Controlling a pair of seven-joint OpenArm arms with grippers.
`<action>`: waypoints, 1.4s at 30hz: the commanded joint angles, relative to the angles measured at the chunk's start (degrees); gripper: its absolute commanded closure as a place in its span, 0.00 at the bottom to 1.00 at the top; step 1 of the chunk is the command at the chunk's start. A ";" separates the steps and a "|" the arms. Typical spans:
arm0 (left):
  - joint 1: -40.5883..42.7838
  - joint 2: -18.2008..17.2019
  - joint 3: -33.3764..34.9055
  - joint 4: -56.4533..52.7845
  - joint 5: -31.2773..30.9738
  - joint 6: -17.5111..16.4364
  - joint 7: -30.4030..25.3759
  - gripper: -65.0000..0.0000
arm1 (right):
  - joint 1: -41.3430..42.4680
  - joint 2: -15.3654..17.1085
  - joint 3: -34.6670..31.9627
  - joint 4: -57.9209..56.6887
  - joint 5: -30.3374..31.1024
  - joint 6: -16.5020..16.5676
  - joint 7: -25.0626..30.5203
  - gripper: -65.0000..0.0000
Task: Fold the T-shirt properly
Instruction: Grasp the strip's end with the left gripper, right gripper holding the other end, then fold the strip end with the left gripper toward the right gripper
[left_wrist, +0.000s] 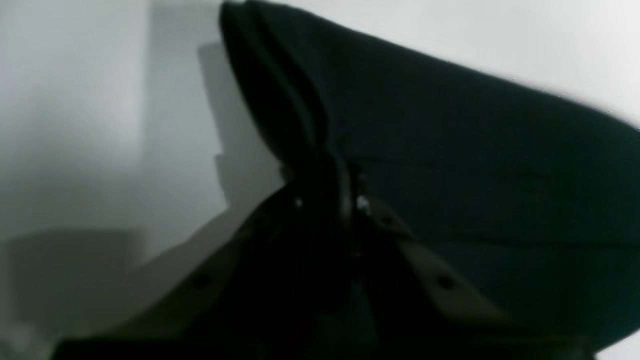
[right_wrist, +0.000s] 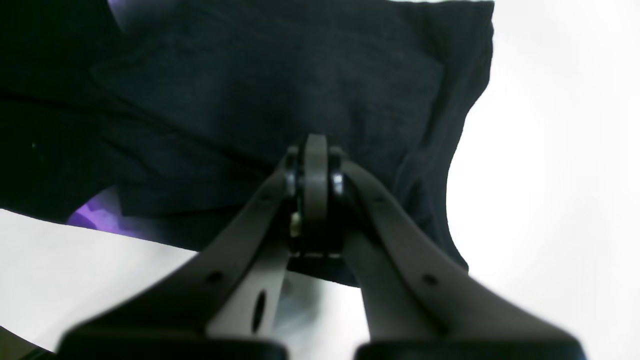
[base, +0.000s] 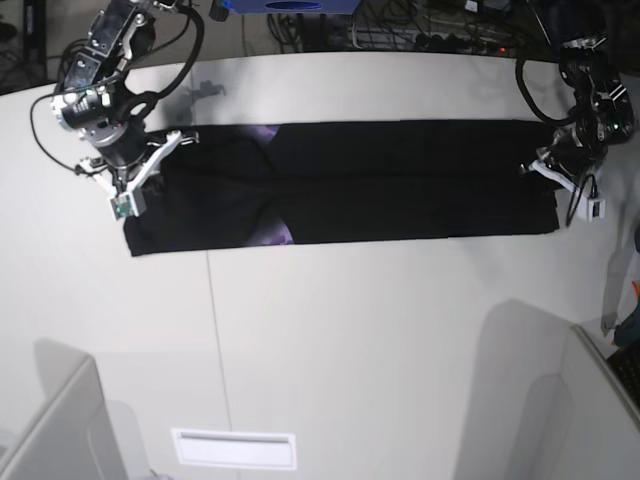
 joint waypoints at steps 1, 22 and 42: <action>-0.04 -0.95 -0.41 4.06 0.95 0.16 -1.18 1.00 | 0.28 0.22 0.20 1.16 0.66 0.06 1.14 1.00; 6.03 18.65 18.14 27.88 10.80 7.81 2.33 1.00 | 0.72 -0.22 0.37 1.08 0.66 0.06 1.23 1.00; -0.74 21.90 27.90 19.26 10.45 12.64 2.51 1.00 | 0.81 -0.22 0.37 0.99 0.66 0.06 1.23 1.00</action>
